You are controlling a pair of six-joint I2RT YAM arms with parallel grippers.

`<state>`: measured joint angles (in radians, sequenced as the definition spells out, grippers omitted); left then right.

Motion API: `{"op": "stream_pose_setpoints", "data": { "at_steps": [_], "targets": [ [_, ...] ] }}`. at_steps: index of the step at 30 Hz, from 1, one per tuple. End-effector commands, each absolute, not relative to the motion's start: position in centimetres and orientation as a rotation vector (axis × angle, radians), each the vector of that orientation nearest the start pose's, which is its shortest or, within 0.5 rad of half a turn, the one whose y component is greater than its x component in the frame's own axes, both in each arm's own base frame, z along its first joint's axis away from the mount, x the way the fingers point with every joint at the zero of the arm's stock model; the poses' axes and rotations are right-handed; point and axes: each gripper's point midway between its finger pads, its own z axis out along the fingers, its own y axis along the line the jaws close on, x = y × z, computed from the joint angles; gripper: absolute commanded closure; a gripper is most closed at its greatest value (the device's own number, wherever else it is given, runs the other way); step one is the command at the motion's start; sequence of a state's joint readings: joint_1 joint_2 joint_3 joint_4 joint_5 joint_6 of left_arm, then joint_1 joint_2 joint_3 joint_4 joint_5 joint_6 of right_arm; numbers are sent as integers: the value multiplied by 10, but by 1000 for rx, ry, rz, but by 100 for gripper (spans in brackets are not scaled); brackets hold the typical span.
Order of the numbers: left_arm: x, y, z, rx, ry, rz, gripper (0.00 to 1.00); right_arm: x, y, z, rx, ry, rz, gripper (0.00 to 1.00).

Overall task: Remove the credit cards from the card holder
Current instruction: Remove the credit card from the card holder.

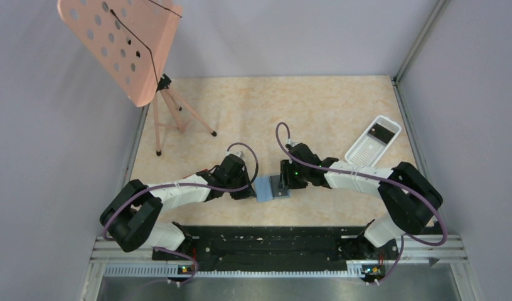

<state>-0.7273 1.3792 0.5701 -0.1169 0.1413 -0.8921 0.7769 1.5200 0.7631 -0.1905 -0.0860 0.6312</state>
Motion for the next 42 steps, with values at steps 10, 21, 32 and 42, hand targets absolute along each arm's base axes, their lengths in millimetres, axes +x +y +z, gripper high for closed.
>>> {"op": "stream_pose_setpoints", "data": {
  "at_steps": [10,21,32,42],
  "targets": [
    [194,-251,35,-161,2645,-826,87,215,306,71,-222,2531,904,58],
    [195,-249,39,-183,2630,-825,87,208,321,88,-202,2480,1067,58],
    [227,-212,85,-324,2575,-600,84,200,336,91,-207,2452,1166,59],
    [236,-201,105,-347,2511,-654,80,197,345,80,-283,2487,1121,58]
  ]
}}
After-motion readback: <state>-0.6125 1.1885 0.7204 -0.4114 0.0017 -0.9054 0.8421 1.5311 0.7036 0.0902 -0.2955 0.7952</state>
